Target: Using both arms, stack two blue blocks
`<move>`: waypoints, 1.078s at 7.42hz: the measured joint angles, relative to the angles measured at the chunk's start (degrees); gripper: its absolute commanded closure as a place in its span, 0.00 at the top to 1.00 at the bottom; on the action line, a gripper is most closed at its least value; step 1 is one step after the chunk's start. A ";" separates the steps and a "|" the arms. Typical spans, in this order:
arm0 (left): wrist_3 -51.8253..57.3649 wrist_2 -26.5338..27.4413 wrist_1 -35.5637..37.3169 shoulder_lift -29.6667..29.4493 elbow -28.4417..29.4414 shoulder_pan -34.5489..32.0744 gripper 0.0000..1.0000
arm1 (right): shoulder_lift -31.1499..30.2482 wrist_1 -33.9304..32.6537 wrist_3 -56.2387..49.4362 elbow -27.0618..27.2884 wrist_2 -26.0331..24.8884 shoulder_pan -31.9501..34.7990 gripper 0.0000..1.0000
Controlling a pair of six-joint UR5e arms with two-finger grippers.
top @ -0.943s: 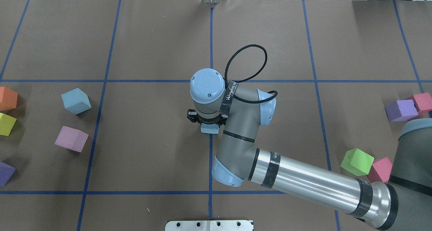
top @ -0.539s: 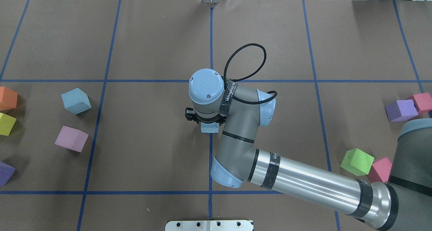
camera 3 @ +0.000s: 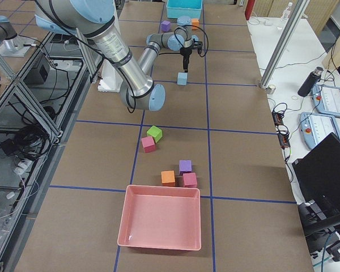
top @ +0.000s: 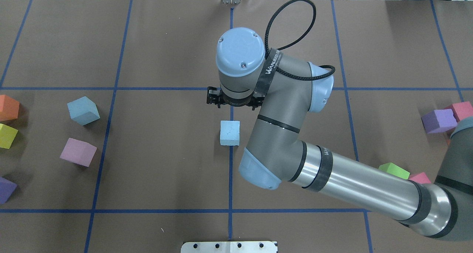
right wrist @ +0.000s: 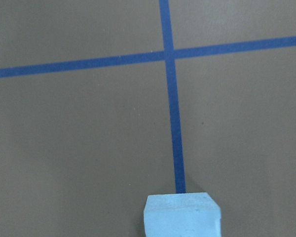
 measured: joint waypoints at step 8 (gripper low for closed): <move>-30.77 -0.16 -10.99 -10.45 -2.96 9.27 0.98 | -30.52 -2.45 -62.86 8.55 19.89 37.80 1.00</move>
